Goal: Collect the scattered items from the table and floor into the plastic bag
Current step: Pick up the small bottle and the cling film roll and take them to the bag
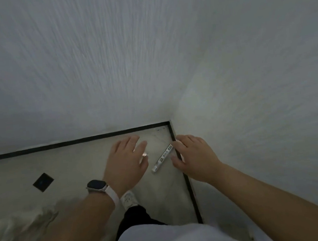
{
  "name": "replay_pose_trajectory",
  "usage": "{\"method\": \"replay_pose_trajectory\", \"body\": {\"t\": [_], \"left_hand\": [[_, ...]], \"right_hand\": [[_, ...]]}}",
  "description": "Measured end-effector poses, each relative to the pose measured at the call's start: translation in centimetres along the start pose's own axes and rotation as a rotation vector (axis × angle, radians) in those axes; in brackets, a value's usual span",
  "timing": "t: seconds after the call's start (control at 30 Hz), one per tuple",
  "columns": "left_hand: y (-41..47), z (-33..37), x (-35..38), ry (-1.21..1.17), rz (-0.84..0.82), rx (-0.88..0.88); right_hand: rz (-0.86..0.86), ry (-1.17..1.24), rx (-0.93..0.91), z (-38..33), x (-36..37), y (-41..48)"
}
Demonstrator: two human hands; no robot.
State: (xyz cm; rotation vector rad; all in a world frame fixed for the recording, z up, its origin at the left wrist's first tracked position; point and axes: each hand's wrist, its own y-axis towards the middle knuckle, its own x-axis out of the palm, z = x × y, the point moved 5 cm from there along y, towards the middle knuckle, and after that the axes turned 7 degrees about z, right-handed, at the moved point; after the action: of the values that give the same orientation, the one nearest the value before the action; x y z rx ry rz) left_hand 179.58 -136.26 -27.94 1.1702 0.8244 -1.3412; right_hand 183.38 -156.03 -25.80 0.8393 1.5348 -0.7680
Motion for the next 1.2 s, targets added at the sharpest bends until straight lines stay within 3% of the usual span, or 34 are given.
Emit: {"method": "replay_pose_trajectory", "body": {"t": [0.27, 0.47, 0.8, 1.2], "left_hand": [[7.6, -6.4, 3.8, -0.069, 0.008, 0.018], [11.2, -9.0, 11.8, -0.114, -0.002, -0.029], [12.7, -14.4, 34.7, -0.071, -0.049, -0.02], [11.2, -20.9, 64.3, -0.015, -0.352, -0.024]], "right_hand": [[-0.022, 0.036, 0.146, 3.5, 3.2, 7.0], [0.014, 0.174, 0.232, 7.8, 10.9, 10.9], [-0.094, 0.4, 0.435, 15.6, 36.7, 14.0], [-0.168, 0.525, 0.868, 24.0, 66.4, 10.5]]}}
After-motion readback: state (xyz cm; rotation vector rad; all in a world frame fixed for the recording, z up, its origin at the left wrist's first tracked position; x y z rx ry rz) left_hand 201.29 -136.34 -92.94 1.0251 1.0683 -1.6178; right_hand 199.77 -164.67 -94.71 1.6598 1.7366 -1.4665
